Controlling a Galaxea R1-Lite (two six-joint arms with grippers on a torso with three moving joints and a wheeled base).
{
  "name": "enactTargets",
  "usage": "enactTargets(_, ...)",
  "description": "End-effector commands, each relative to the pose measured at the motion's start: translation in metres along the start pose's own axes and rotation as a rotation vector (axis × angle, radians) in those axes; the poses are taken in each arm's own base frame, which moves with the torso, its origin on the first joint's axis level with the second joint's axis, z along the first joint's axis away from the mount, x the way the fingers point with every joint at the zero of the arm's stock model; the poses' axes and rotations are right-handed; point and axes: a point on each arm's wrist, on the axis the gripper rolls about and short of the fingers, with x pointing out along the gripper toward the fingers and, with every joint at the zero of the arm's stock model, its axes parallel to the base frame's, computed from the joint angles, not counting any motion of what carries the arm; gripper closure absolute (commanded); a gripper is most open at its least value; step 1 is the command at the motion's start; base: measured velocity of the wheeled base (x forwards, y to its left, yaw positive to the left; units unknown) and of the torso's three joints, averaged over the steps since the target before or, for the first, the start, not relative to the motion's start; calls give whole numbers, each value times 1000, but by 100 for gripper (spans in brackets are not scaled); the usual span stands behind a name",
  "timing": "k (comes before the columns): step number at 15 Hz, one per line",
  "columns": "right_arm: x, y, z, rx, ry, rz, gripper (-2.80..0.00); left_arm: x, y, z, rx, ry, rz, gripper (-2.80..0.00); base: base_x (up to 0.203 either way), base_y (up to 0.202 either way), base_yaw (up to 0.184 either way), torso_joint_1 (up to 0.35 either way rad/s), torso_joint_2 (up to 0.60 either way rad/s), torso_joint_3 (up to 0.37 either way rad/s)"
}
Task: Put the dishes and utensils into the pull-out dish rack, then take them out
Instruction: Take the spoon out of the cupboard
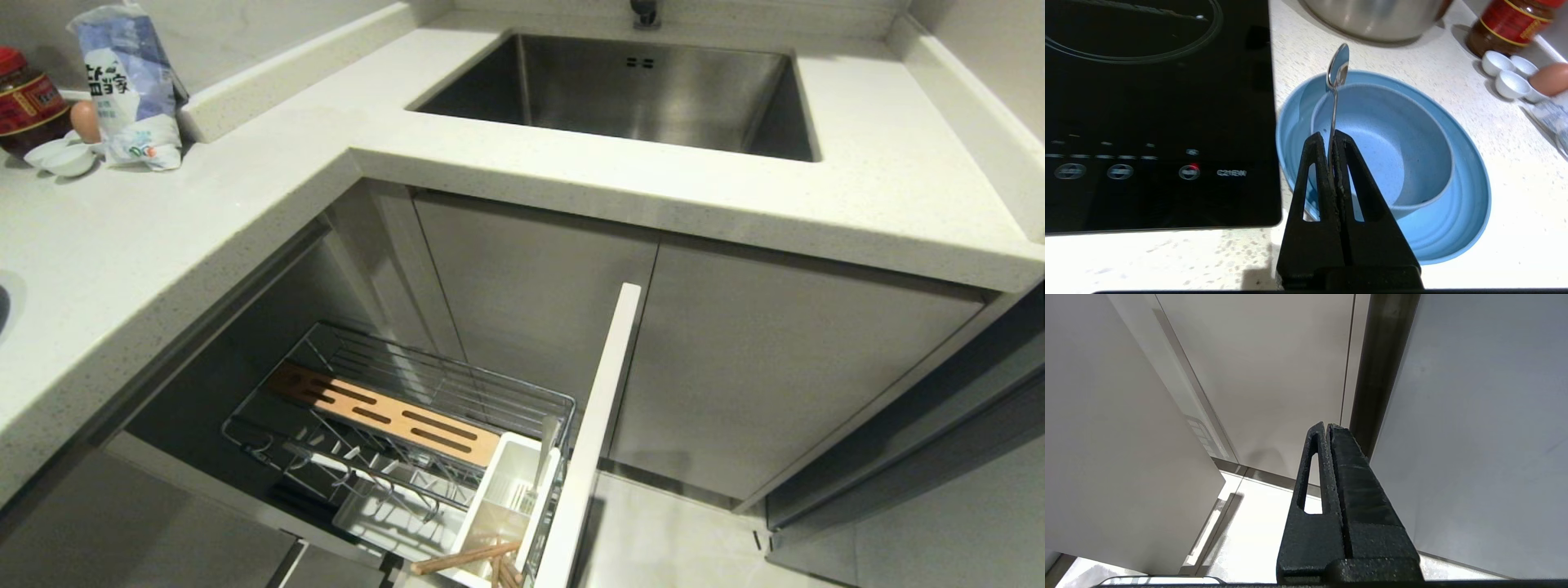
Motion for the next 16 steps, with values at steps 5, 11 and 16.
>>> enactTargets(5,1,0,-7,1,25,0,0,3,14,-27,-29,-32,-17,0,0,0,0,0,0,0)
enactTargets(11,1,0,-7,1,25,0,0,6,18,-33,-56,-33,13,0,0,0,0,0,0,0)
enactTargets(16,1,0,-7,0,25,0,0,-6,18,-27,-81,-116,-31,0,0,0,0,0,0,0)
